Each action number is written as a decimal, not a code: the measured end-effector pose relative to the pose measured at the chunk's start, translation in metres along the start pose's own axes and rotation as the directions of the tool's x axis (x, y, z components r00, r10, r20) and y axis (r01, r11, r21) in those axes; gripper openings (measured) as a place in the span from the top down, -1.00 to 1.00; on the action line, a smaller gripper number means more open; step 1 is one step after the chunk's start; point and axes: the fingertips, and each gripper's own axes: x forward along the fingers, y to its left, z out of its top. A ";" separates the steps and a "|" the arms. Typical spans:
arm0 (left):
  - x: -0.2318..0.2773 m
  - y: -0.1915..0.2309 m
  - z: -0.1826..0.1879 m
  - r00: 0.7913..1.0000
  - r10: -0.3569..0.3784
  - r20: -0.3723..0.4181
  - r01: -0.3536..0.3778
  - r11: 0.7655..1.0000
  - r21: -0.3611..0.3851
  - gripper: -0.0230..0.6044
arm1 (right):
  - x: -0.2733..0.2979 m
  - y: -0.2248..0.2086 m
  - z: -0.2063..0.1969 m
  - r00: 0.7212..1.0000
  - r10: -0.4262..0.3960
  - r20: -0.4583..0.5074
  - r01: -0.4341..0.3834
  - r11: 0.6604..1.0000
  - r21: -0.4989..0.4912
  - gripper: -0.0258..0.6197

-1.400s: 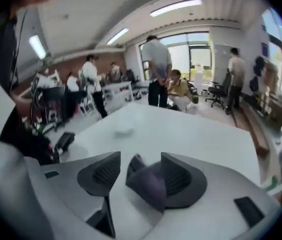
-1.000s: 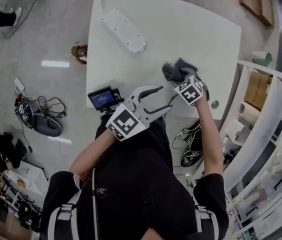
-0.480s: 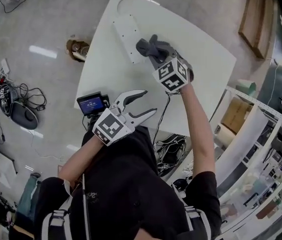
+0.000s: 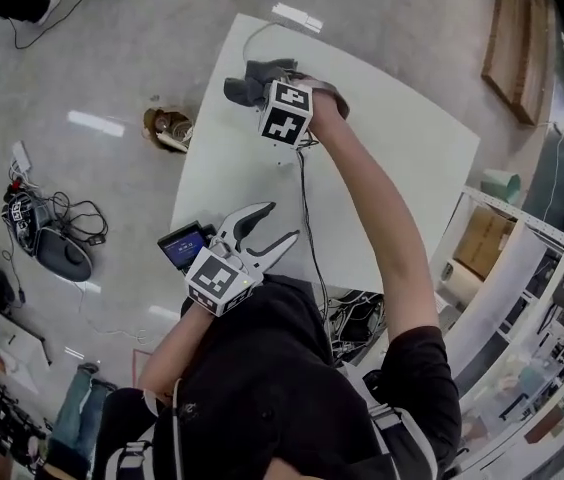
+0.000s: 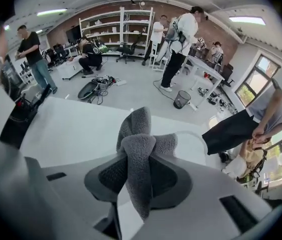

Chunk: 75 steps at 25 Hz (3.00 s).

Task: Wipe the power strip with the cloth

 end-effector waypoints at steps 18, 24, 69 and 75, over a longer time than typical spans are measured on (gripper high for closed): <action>-0.012 0.028 -0.005 0.999 0.041 -0.012 -0.042 0.998 -0.042 -0.03 | -0.037 -0.009 0.001 0.987 -0.050 0.153 0.025 0.987 0.158 0.54; -0.009 0.007 -0.008 0.999 0.001 -0.037 -0.001 1.000 -0.010 -0.03 | 0.000 -0.002 -0.005 1.000 0.021 0.004 -0.021 0.990 0.141 0.54; 0.005 -0.074 -0.043 0.966 -0.225 -0.128 0.238 0.966 0.097 -0.03 | -0.082 0.186 -0.104 0.966 0.184 0.183 -0.257 0.773 0.580 0.54; 0.012 -0.076 -0.045 0.972 -0.186 -0.146 0.199 0.977 0.081 -0.03 | -0.074 0.030 -0.093 0.980 -0.140 0.139 0.020 0.770 0.637 0.54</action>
